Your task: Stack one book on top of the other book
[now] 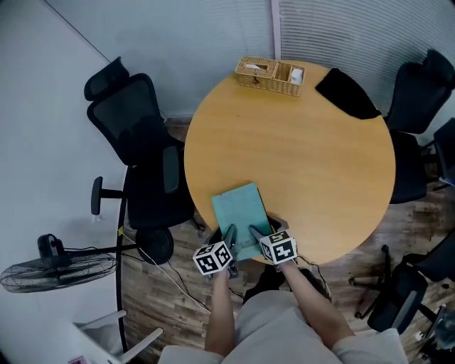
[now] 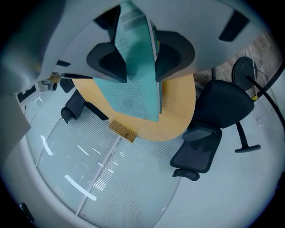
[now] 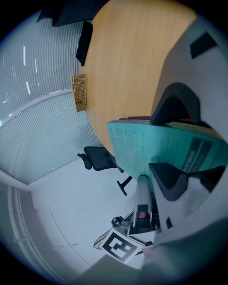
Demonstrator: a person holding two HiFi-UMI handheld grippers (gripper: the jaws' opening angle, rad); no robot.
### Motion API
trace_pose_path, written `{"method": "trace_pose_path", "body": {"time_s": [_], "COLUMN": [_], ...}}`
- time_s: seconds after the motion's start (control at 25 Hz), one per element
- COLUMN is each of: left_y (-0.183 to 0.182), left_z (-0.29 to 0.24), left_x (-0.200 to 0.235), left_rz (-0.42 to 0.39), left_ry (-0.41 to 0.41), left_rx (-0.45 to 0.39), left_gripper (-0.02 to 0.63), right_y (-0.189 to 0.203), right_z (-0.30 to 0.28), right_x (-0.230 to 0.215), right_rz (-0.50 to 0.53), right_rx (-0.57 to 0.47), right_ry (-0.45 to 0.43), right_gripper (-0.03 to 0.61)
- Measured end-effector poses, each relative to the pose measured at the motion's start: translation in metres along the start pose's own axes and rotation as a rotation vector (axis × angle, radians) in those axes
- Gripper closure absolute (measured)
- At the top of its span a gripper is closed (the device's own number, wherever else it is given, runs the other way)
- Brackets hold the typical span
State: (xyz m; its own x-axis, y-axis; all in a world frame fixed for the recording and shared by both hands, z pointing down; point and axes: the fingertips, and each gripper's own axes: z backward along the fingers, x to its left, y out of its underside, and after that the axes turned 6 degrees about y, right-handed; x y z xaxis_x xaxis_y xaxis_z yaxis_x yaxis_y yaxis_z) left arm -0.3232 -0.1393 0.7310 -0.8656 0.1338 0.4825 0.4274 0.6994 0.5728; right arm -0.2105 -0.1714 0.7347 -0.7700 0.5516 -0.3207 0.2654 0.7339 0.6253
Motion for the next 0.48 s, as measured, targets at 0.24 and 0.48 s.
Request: {"method": "trace_pose_path", "body": {"time_s": [0.24,0.48], "left_y": [-0.0022,-0.0019], "left_z": [-0.002,-0.0042], "left_x": [-0.003,-0.006], "left_rz": [-0.011,-0.017], "left_ry": [0.018,0.024], "left_rx": [-0.006,-0.012], "left_gripper": [0.395,0.394], "right_y": [-0.0026,-0.0024], "right_z": [0.0016,0.0019], "right_x": [-0.0033,-0.007], "right_rz": [-0.011,-0.018], "right_rx": [-0.012,-0.017], "right_ry": [-0.001,0.001], "right_gripper": [0.298,0.298]}}
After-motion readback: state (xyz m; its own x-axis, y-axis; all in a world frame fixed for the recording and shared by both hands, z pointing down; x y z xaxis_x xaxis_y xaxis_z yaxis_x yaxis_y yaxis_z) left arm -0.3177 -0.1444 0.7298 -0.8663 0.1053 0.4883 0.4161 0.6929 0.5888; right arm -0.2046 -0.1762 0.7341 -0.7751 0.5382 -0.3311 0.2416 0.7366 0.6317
